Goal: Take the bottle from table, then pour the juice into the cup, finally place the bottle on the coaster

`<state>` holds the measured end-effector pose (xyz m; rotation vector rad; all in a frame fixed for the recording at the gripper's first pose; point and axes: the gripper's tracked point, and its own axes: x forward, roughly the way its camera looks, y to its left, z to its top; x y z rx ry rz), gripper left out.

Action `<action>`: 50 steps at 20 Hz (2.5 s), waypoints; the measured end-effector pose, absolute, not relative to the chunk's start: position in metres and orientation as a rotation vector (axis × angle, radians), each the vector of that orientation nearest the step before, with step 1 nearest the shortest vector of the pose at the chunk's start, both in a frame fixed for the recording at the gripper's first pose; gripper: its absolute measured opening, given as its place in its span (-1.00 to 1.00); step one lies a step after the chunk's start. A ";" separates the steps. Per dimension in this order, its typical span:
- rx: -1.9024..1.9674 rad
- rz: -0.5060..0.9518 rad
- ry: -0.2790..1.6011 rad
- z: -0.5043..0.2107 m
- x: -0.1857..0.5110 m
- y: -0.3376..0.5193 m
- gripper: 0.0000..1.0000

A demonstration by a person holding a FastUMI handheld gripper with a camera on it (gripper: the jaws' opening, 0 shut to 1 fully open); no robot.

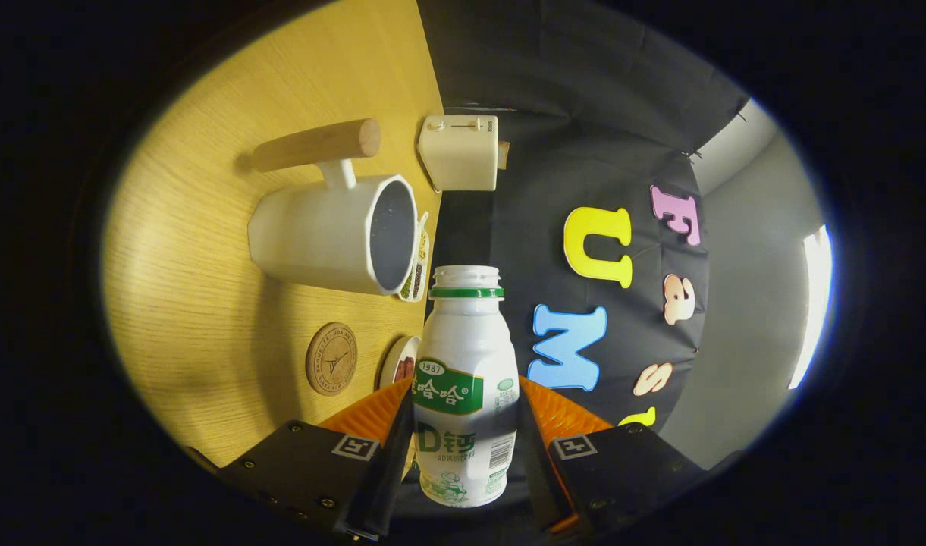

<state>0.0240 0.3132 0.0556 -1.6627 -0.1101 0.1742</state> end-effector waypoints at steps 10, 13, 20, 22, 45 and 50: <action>-1.733 0.172 -0.117 0.055 0.024 0.314 0.37; -1.746 0.167 -0.123 0.055 0.024 0.313 0.37; -1.765 0.157 -0.133 0.056 0.025 0.314 0.37; -1.777 0.153 -0.136 0.058 0.025 0.315 0.37; -1.870 0.133 -0.184 0.068 0.019 0.321 0.37; -1.889 0.140 -0.182 0.068 0.018 0.324 0.37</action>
